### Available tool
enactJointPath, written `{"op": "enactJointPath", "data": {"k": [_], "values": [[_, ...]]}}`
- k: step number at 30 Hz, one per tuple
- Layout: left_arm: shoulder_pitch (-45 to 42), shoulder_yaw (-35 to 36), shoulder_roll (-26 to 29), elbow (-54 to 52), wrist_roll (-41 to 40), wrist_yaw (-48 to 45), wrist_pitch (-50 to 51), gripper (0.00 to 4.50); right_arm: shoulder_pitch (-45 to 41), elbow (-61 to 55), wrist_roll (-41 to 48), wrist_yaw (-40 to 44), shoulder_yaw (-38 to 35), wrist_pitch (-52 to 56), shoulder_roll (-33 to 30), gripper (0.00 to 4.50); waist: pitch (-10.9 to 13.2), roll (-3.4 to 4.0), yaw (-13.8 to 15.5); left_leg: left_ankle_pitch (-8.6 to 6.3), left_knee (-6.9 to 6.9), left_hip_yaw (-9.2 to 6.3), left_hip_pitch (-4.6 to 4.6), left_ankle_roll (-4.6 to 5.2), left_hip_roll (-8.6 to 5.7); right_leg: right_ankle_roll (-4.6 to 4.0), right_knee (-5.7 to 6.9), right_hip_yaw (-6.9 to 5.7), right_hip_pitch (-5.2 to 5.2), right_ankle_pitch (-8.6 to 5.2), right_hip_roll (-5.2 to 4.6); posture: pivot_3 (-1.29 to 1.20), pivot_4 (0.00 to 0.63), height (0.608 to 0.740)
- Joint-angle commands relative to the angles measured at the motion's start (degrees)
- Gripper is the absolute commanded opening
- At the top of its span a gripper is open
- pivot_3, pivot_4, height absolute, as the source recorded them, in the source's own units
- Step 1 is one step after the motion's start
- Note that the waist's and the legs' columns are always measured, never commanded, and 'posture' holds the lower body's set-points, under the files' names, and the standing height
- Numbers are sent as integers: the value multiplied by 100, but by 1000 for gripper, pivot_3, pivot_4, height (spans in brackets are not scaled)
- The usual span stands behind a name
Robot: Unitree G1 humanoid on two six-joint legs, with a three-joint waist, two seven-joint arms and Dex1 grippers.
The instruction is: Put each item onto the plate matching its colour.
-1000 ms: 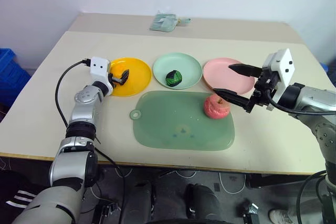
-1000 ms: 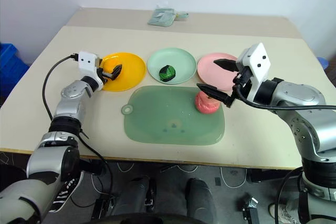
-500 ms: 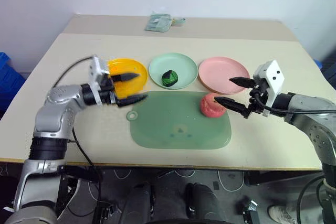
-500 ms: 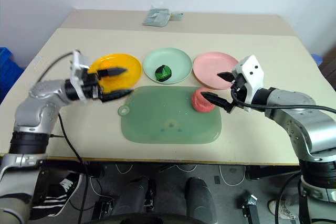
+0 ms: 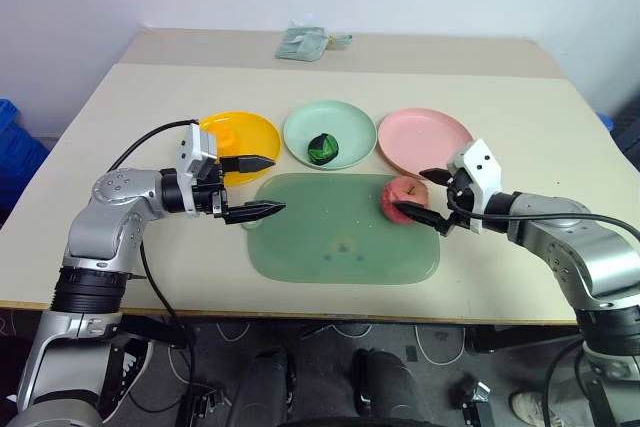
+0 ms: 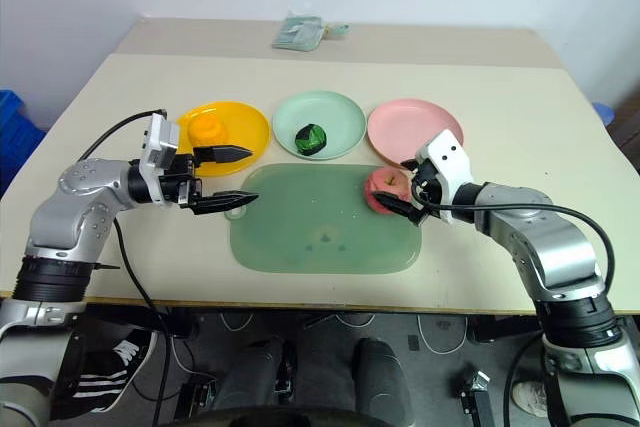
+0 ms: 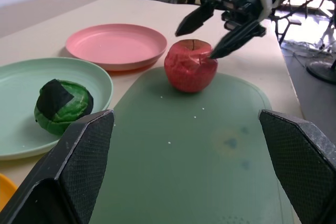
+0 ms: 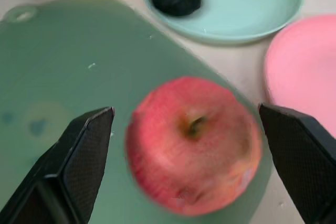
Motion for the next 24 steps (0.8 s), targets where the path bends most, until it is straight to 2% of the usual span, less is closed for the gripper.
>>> {"op": "enactJointPath", "data": {"k": [1, 12, 17, 22, 24], "values": [[-53, 144, 26, -198, -79, 77, 15, 4476, -140, 50, -157, 51, -38, -149, 23, 4500, 0, 0, 1, 0, 0, 0, 0, 0, 0, 0, 0, 0, 0, 0, 0, 0, 150, 740], [-127, 118, -133, -175, -42, 355, -41, 4476, -210, 162, -170, 196, 62, 178, 166, 4500, 0, 0, 2, 0, 0, -1, 0, 0, 1, 1, 1, 0, 0, 0, 2, 0, 150, 740], [-146, 111, -174, -181, -10, 410, -66, 4500, -195, 127, -196, 223, 39, 204, 162, 2991, 0, 0, 1, 0, 0, -2, 0, 0, 2, 1, 1, -1, 0, 0, 3, 0, 150, 740], [-260, 182, -264, -88, -18, 634, -73, 4500, -498, 141, 24, 49, -347, 203, 374, 2908, 2, 3, 1, 0, 0, -1, 0, 0, 1, 1, 2, 0, 0, 1, 3, 0, 150, 740], [-387, 208, -366, 105, 148, 898, -266, 4500, -881, 304, 131, -179, -624, 192, 549, 2908, 5, 8, 1, 0, 0, -1, 0, 0, 1, 1, 3, 0, 0, 1, 2, 0, 150, 740]]}}
